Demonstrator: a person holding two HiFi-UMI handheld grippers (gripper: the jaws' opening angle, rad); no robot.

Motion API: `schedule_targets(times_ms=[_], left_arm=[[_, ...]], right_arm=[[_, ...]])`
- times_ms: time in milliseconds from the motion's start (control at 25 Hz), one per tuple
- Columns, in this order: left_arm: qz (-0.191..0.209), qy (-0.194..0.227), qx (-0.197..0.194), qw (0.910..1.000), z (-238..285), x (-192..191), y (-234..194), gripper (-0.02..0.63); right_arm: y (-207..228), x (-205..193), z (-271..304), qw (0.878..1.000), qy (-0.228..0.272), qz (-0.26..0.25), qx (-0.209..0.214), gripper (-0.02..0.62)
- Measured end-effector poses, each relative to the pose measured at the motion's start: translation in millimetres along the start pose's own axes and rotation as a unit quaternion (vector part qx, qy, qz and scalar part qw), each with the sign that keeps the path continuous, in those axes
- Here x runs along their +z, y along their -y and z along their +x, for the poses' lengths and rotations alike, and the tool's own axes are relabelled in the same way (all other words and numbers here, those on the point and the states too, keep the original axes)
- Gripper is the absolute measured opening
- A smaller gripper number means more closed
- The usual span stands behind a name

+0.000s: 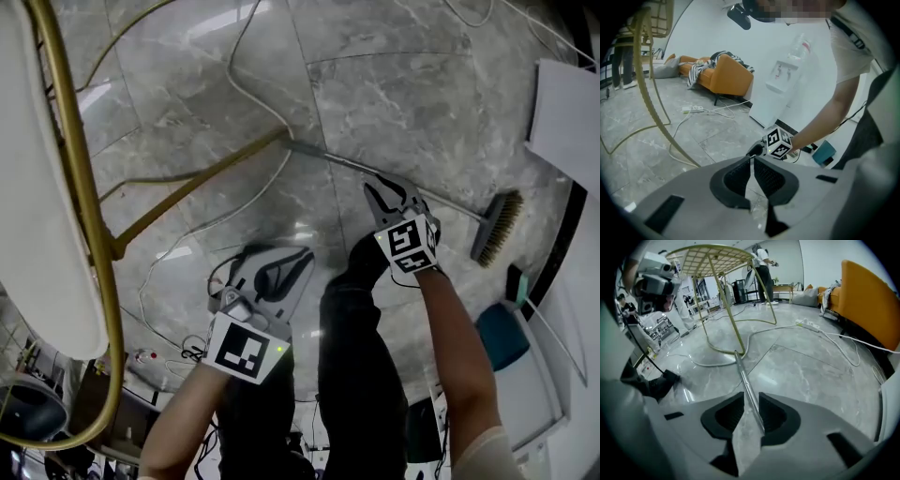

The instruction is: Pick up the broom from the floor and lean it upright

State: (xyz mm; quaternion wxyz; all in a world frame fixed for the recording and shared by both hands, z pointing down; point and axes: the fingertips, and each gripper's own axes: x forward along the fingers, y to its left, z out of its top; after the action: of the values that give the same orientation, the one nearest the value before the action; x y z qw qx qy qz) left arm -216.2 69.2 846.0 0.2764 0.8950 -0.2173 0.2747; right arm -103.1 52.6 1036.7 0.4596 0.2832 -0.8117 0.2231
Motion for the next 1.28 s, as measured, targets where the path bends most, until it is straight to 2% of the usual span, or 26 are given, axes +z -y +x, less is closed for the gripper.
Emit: schedule_targets(times_ms=[280,480,720,920,1120,1280], left_arm=[[0.012,-0.007,-0.013,0.9998,16.1,-21.8,-9.9,0.025],[0.017,-0.010,-0.014,0.9997,23.8,-22.1,-21.0,0.025],[-0.001,0.006,0.005,1.0000,19.8,-14.6,-32.2,0.025],[-0.028,0.005,0.012,0.9995,-4.6,-2.0,-9.1,0.025],[-0.026,-0.012,-0.010,0.9995,-29.0,35.0,43.6,0.025],[-0.006,-0.017,-0.028,0.9994,-42.2,78.0,85.6,0.025]], right_arm=[[7.6,-41.0,45.1,0.998,-0.042,-0.037,0.000,0.111],[4.7,-42.3,63.8,0.995,-0.051,-0.082,0.029,0.126],[2.9,-41.8,60.3,0.987,-0.059,-0.141,0.050,0.091],[10.0,-10.8,0.4,0.989,-0.028,-0.141,0.015,0.089],[27.0,17.8,-86.6,0.989,-0.008,-0.146,-0.009,0.087],[45.3,32.8,-150.3,0.990,-0.003,-0.138,-0.030,0.086]])
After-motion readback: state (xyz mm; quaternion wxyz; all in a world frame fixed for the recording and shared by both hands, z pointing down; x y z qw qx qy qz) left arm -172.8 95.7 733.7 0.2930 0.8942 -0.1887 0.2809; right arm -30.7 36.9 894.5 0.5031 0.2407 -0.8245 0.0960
